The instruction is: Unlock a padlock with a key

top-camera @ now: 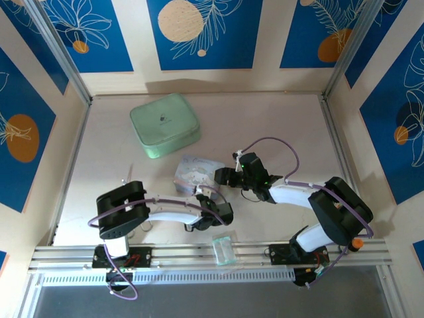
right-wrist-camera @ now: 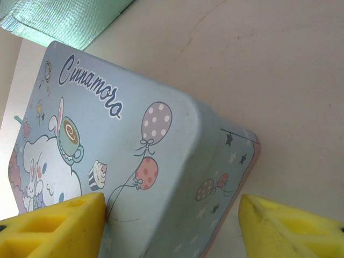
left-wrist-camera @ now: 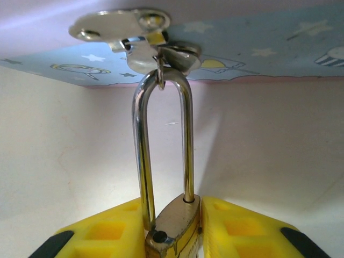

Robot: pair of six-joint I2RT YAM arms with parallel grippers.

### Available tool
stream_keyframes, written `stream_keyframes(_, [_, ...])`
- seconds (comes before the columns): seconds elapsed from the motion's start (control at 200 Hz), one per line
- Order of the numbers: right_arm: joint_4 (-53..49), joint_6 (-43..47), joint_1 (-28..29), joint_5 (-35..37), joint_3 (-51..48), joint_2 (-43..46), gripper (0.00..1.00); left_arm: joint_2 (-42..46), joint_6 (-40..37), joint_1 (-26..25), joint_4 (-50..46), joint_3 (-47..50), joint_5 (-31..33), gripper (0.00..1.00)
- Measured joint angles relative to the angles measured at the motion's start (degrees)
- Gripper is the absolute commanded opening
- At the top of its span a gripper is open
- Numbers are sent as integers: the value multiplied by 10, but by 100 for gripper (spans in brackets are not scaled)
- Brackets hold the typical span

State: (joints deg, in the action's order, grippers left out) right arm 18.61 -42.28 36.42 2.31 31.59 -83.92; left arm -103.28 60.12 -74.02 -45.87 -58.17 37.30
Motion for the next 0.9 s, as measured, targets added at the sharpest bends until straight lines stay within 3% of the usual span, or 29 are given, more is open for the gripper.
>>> stream_keyframes(0.61, [3,-2,1,-1,0,-2,64,-25,12,-14,-67,-33,11,11])
stream_keyframes(0.755, [5,-6,1,-2,0,-3,64,-48,13,-14,-82,-43,24,12])
stream_keyframes(0.895, [5,-8,1,-2,0,-3,64,-57,12,-14,-84,-44,33,24])
